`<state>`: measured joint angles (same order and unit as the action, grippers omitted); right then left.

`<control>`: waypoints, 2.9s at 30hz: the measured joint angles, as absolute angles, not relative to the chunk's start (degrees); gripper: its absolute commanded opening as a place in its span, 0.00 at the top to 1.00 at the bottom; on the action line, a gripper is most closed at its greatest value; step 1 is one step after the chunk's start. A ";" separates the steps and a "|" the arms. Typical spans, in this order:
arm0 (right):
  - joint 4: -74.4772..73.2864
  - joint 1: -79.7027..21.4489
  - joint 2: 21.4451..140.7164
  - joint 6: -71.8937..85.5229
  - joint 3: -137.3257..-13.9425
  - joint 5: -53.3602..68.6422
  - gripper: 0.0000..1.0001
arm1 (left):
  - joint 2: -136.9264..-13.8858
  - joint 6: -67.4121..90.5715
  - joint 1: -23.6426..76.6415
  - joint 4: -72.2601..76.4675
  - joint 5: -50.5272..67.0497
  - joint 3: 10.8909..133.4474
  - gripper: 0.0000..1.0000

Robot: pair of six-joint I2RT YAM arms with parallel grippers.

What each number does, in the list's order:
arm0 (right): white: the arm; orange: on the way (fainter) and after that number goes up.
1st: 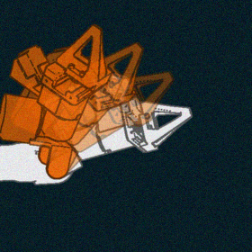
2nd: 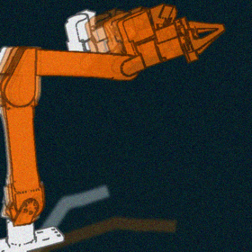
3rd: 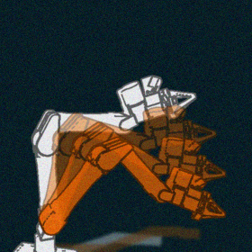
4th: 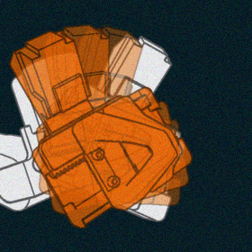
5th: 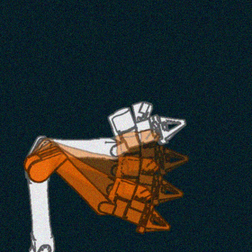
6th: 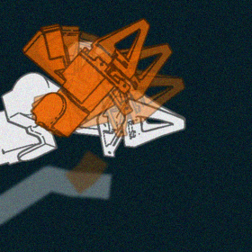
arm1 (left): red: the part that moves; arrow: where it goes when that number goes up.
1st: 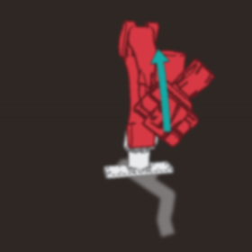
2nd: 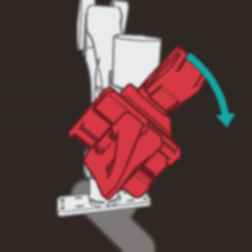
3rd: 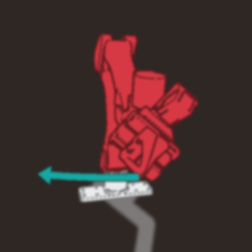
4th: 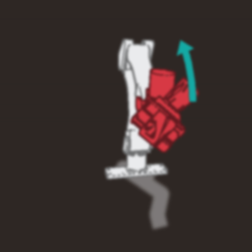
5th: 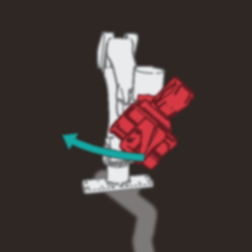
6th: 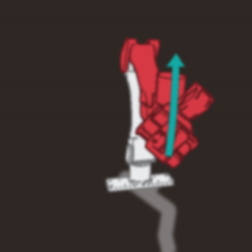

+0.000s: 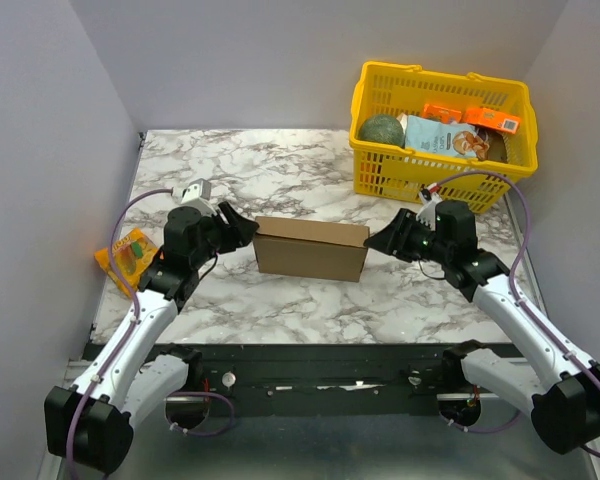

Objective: Fold the paper box

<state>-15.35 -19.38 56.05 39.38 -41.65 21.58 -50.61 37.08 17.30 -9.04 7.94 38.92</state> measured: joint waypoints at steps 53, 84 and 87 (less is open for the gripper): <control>-9.82 -19.42 57.58 39.97 -40.62 20.23 0.57 | -49.67 42.76 13.10 5.48 19.35 31.03 1.00; -17.45 -19.38 59.90 31.35 -45.87 13.43 0.33 | -47.59 43.18 14.61 6.63 18.87 29.19 0.39; -17.98 -19.38 58.81 30.83 -46.24 12.12 0.27 | -46.94 42.68 14.79 2.61 18.74 30.00 0.18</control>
